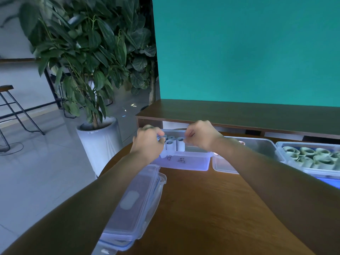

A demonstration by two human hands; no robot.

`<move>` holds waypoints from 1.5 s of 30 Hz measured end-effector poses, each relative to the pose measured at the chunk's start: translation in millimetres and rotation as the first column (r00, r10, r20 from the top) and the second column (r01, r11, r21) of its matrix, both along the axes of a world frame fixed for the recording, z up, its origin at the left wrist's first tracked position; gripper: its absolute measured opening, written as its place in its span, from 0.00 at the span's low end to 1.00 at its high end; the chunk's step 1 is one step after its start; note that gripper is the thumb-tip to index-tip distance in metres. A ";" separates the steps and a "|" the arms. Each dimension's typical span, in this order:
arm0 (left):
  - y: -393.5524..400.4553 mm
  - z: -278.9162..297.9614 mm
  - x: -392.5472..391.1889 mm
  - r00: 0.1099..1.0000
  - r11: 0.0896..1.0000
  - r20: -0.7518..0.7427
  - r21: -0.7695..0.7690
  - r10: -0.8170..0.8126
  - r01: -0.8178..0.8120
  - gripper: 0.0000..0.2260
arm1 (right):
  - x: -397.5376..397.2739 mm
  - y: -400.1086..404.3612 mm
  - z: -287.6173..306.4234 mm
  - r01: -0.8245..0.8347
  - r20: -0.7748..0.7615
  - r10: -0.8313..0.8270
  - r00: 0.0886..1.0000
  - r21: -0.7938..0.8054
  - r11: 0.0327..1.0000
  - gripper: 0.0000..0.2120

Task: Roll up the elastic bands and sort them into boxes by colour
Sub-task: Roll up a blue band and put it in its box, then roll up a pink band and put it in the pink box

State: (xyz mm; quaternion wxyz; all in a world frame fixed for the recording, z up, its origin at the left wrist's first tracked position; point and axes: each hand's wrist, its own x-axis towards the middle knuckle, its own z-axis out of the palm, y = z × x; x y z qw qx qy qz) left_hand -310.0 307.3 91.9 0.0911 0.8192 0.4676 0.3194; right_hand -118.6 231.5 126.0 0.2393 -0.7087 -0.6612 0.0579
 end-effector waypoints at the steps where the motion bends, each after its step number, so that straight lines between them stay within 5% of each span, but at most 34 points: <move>1: -6.9 2.5 -0.1 1.000 1.000 -0.001 -0.001 0.002 -0.002 0.08 | 2.4 -10.1 3.5 0.004 0.000 -0.004 1.000 0.012 1.000 0.07; 13: -116.7 22.5 38.9 0.997 0.998 -0.057 0.007 -0.061 0.061 0.09 | 46.4 -160.2 -0.8 0.158 -0.067 -0.158 0.985 0.003 0.987 0.08; 20: -216.6 26.2 128.7 0.960 0.961 -0.040 0.014 -0.277 0.278 0.09 | 100.4 -281.3 -11.4 0.345 -0.153 -0.341 0.928 0.006 0.938 0.06; 34: -425.3 -7.8 319.3 0.751 0.748 0.029 -0.078 -0.659 0.659 0.09 | 223.0 -512.8 -54.0 0.748 -0.204 -0.740 0.641 -0.051 0.662 0.07; 45: -484.8 -30.5 413.4 0.632 0.629 0.030 -0.075 -0.774 0.774 0.10 | 309.5 -579.0 -81.1 0.836 -0.145 -0.828 0.542 0.194 0.514 0.07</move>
